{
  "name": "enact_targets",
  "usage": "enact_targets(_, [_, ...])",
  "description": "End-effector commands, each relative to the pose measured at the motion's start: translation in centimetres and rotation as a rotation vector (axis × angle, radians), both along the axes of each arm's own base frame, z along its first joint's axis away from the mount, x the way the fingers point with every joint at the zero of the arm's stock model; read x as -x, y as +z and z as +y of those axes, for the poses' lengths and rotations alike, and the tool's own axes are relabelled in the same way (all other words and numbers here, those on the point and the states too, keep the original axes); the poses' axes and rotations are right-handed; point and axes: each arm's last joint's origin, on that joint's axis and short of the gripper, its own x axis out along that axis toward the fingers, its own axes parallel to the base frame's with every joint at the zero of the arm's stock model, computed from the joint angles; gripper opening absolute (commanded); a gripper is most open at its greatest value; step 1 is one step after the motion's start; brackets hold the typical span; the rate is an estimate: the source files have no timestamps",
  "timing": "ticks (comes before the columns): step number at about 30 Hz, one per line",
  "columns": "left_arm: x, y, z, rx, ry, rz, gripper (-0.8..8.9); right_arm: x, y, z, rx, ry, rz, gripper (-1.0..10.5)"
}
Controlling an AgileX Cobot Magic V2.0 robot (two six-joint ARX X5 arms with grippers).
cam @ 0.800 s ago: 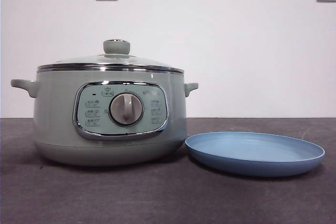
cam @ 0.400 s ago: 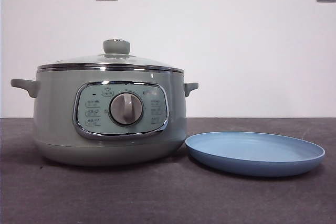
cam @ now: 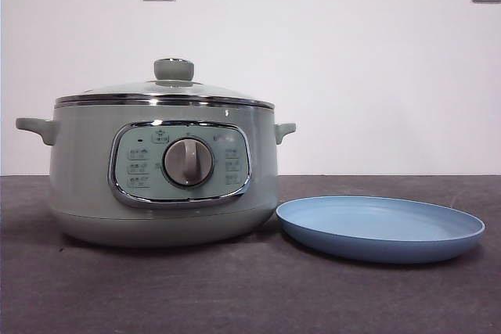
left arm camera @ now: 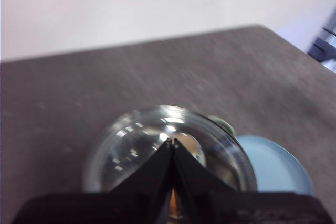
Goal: Take the potato out from the steamer,put the potato on the plate,close the lid
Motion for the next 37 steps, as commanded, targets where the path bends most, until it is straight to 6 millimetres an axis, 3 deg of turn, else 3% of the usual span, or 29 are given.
enact_targets(1, [-0.5, -0.3, -0.4, 0.000, -0.049, 0.012, -0.03, -0.1, 0.0, 0.3, 0.021, 0.024, -0.018, 0.2])
enact_targets(3, [-1.0, -0.6, -0.6, -0.001, -0.052, 0.029, 0.17, -0.1, 0.0, 0.4, 0.021, 0.028, -0.018, 1.7])
enact_targets(4, [-1.1, -0.6, -0.6, -0.001, -0.051, 0.033, 0.72, -0.1, 0.0, 0.4, 0.021, 0.027, -0.018, 2.6])
enact_targets(7, [-1.3, -0.7, -0.7, 0.007, -0.043, 0.043, 4.26, -0.1, 0.0, 0.4, 0.022, 0.024, -0.018, 5.6])
enact_targets(9, [-1.4, -0.7, -0.8, 0.022, -0.038, 0.047, 5.23, -0.1, 0.0, 0.4, 0.022, 0.024, -0.018, 6.0])
enact_targets(21, [-3.7, -1.4, -3.9, -0.003, -0.078, 0.019, 5.21, -0.2, 0.2, 0.4, 0.000, 0.011, -0.023, 6.0])
enact_targets(37, [-8.9, -6.9, -7.8, -0.118, -0.046, 0.163, 4.94, -0.3, 0.1, 0.3, 0.025, -0.035, -0.029, 6.0])
